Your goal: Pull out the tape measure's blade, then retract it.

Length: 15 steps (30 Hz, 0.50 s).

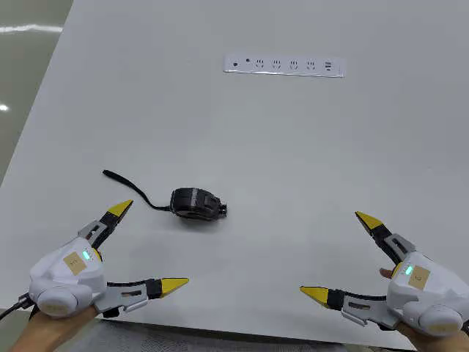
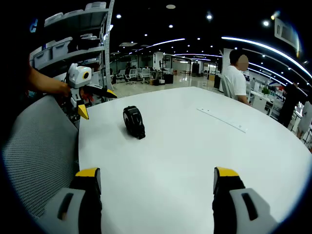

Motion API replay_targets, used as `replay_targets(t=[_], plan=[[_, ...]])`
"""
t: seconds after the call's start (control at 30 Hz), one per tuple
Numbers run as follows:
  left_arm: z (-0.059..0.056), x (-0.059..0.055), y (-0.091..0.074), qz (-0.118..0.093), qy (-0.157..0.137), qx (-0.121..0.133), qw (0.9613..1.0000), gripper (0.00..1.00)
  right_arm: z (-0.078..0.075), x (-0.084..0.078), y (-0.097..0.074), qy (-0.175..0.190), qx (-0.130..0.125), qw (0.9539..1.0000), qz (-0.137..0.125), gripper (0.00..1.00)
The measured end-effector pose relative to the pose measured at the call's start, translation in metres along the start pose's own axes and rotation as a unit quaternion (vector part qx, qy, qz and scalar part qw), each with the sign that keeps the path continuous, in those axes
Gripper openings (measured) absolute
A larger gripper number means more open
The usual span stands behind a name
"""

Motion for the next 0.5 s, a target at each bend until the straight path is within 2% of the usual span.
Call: replay_targets(t=[0.5], plan=[[0.002,0.0043,-0.0002,-0.002,0.006,-0.001,1.0,1.0,-0.0006,0.0027,-0.0001,-0.007,0.001,1.0,-0.001,0.97]])
Point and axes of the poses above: the centre of the closed fingertips' face, and the gripper's own axes: y roughly forward along the fingers, z roughly to its left, x roughly out of its top, the point moved 9 cm from there along -y, roughly backward along the fingers, and after that the axes turned 5 degrees about -z, right-handed, at the moved point
